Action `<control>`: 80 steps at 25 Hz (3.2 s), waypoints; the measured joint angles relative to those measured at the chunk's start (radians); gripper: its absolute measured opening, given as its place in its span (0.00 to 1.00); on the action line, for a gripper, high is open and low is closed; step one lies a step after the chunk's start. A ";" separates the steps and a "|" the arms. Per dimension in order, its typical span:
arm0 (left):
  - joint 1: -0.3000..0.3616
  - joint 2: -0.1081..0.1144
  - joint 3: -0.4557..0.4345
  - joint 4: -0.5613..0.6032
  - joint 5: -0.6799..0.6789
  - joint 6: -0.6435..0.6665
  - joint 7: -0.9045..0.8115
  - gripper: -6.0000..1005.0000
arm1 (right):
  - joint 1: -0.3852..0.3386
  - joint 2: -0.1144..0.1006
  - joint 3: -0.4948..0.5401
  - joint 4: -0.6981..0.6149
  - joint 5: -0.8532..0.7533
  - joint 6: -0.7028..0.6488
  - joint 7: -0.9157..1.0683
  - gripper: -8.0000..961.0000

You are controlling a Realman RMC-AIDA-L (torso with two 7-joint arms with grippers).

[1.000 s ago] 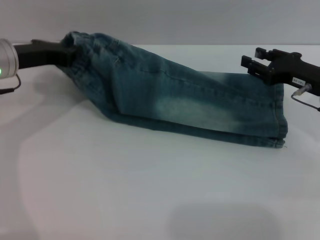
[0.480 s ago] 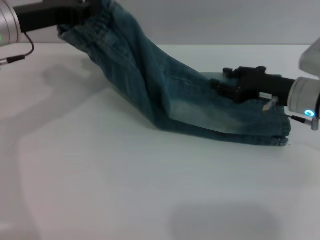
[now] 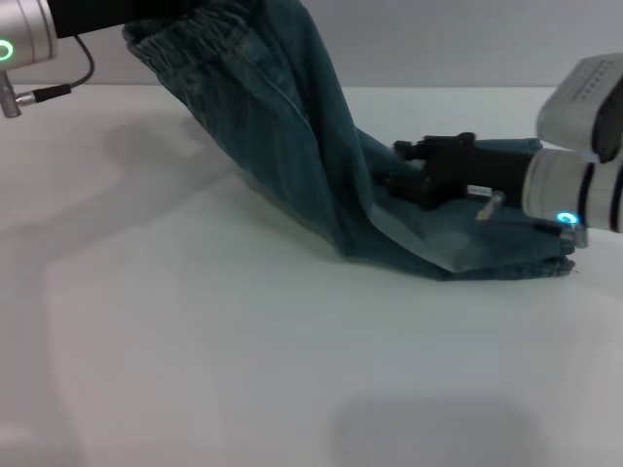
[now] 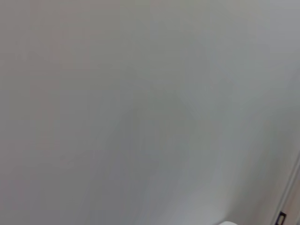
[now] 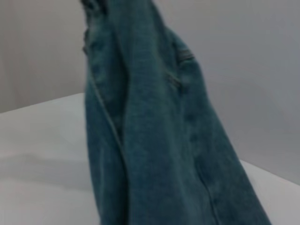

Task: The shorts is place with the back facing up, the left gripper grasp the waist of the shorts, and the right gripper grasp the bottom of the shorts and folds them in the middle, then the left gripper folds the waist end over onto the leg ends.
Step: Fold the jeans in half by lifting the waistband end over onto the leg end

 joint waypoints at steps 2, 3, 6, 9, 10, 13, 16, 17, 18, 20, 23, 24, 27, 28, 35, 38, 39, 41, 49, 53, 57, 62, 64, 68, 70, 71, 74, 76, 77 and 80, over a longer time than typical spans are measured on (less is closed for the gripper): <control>-0.008 -0.001 0.000 -0.004 -0.001 0.012 -0.001 0.04 | 0.009 0.000 -0.046 0.007 0.031 0.002 0.000 0.48; -0.011 -0.001 0.001 -0.005 -0.001 0.017 -0.001 0.04 | 0.011 0.000 -0.068 0.006 0.051 0.002 0.000 0.48; -0.016 -0.001 0.002 -0.006 -0.001 0.029 -0.003 0.04 | 0.016 0.001 -0.137 0.001 0.107 0.002 0.000 0.48; -0.022 -0.001 0.004 -0.006 -0.001 0.038 -0.003 0.04 | 0.029 -0.001 -0.188 -0.002 0.135 -0.001 0.002 0.48; -0.024 -0.001 0.006 -0.006 -0.001 0.039 -0.003 0.04 | 0.043 -0.001 -0.223 -0.002 0.141 -0.002 0.010 0.48; -0.027 -0.001 0.012 -0.006 -0.002 0.040 -0.003 0.04 | 0.056 0.000 -0.254 -0.002 0.143 -0.003 0.023 0.48; -0.029 -0.001 0.023 -0.006 -0.002 0.040 -0.004 0.04 | 0.078 0.001 -0.300 -0.002 0.149 -0.004 0.051 0.48; -0.029 -0.001 0.025 -0.006 -0.003 0.040 -0.004 0.04 | 0.083 0.002 -0.313 -0.002 0.157 -0.004 0.054 0.48; -0.029 -0.001 0.027 -0.006 -0.003 0.040 -0.004 0.04 | 0.087 0.002 -0.330 -0.002 0.169 -0.004 0.056 0.48; -0.029 -0.001 0.027 -0.006 -0.003 0.040 -0.003 0.04 | 0.094 0.002 -0.366 -0.002 0.203 -0.005 0.057 0.48; -0.029 -0.001 0.028 -0.006 -0.002 0.041 -0.003 0.04 | 0.102 0.002 -0.427 -0.012 0.253 -0.008 0.065 0.48; -0.029 -0.001 0.029 -0.006 -0.002 0.041 -0.003 0.04 | 0.102 0.002 -0.444 -0.022 0.263 -0.013 0.070 0.48; -0.029 -0.001 0.032 -0.006 -0.002 0.042 0.000 0.04 | 0.099 0.002 -0.514 -0.081 0.295 -0.046 0.115 0.48; -0.029 -0.001 0.033 -0.006 -0.002 0.042 0.001 0.04 | 0.099 0.002 -0.514 -0.081 0.295 -0.046 0.115 0.48; -0.026 -0.001 0.032 -0.006 -0.003 0.039 0.008 0.04 | 0.097 0.002 -0.612 -0.135 0.327 -0.028 0.154 0.48; -0.021 -0.001 0.032 -0.006 -0.002 0.037 0.010 0.04 | 0.092 -0.001 -0.620 -0.129 0.328 0.005 0.155 0.48; -0.019 -0.001 0.031 -0.006 -0.001 0.035 0.010 0.04 | 0.086 -0.002 -0.620 -0.128 0.328 0.010 0.156 0.48; -0.015 0.000 0.031 -0.006 0.002 0.034 0.011 0.04 | 0.066 -0.004 -0.615 -0.130 0.328 0.014 0.156 0.48; -0.003 0.003 0.032 -0.018 0.005 0.039 0.014 0.04 | -0.024 -0.012 -0.578 -0.154 0.327 0.025 0.157 0.48; 0.010 0.003 0.037 -0.020 0.008 0.042 0.014 0.04 | -0.088 -0.015 -0.520 -0.189 0.323 0.027 0.154 0.48; 0.024 0.003 0.038 -0.020 0.009 0.055 0.014 0.04 | -0.155 -0.016 -0.400 -0.219 0.324 0.040 0.123 0.48; 0.038 0.002 0.040 -0.020 0.010 0.087 0.019 0.04 | -0.171 -0.016 -0.255 -0.202 0.326 0.064 0.046 0.48; 0.042 0.000 0.042 -0.021 0.010 0.097 0.021 0.04 | -0.179 -0.016 -0.172 -0.202 0.327 0.069 0.028 0.48; 0.052 -0.005 0.073 -0.031 0.000 0.109 0.033 0.04 | -0.204 -0.014 -0.036 -0.197 0.422 0.071 -0.046 0.48; 0.054 -0.006 0.092 -0.034 -0.001 0.109 0.036 0.04 | -0.209 -0.015 -0.030 -0.194 0.452 0.072 -0.061 0.48; 0.055 -0.006 0.103 -0.036 -0.002 0.109 0.038 0.05 | -0.215 -0.016 -0.026 -0.192 0.475 0.072 -0.074 0.48; 0.054 -0.008 0.172 -0.047 -0.004 0.104 0.038 0.05 | -0.224 -0.017 -0.014 -0.188 0.508 0.073 -0.101 0.48; 0.054 -0.008 0.189 -0.048 -0.009 0.104 0.038 0.05 | -0.223 -0.017 -0.001 -0.177 0.511 0.075 -0.111 0.48; 0.055 -0.009 0.208 -0.048 -0.019 0.104 0.039 0.05 | -0.223 -0.017 0.002 -0.173 0.511 0.077 -0.114 0.48; 0.057 -0.010 0.259 -0.052 -0.054 0.104 0.044 0.05 | -0.211 -0.018 0.027 -0.145 0.511 0.093 -0.145 0.48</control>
